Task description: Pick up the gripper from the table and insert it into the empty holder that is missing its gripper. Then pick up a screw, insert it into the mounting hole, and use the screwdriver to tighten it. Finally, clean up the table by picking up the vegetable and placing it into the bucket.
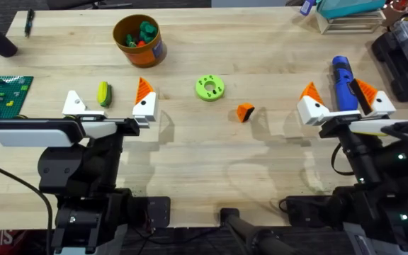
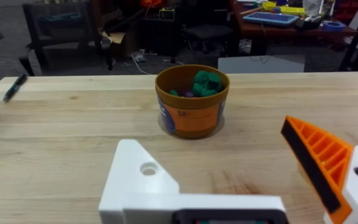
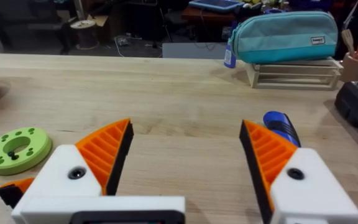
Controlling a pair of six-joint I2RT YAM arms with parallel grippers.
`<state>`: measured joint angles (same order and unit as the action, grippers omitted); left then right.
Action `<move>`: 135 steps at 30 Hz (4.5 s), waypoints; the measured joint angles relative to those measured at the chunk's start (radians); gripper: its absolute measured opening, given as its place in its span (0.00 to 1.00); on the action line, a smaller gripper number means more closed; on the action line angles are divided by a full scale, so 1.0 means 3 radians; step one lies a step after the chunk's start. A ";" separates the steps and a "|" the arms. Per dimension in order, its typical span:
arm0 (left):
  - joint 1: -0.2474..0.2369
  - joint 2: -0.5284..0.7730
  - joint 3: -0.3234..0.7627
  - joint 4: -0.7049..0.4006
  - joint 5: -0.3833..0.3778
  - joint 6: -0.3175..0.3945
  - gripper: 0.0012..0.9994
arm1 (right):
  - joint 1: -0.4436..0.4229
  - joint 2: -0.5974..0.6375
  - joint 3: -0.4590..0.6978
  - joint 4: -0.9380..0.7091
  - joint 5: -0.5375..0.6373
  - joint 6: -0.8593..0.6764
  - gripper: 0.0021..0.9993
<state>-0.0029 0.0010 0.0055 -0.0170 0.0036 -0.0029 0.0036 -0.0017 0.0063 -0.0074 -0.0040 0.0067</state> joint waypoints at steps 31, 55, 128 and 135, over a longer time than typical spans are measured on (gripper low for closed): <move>0.0000 0.1756 0.2532 -0.2319 -0.0331 0.0011 0.99 | 0.0000 0.1008 0.1576 -0.1401 0.0137 0.0093 0.99; 0.0514 0.4138 0.3780 -0.3403 -0.0356 0.0129 0.99 | 0.0000 0.2740 0.3273 -0.2869 0.0137 0.0104 0.99; 0.0346 0.2129 0.2798 -0.2160 0.0593 -0.0224 0.99 | 0.0000 0.2756 0.3273 -0.2873 0.0137 0.0104 0.99; 0.0183 0.1266 0.1528 -0.0960 0.0512 -0.0282 0.99 | 0.0000 0.2756 0.3273 -0.2894 0.0137 0.0104 0.99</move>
<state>0.0519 0.3807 0.4638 -0.3049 0.1572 -0.0875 0.0036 0.8249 0.9882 -0.8756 0.0372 0.0380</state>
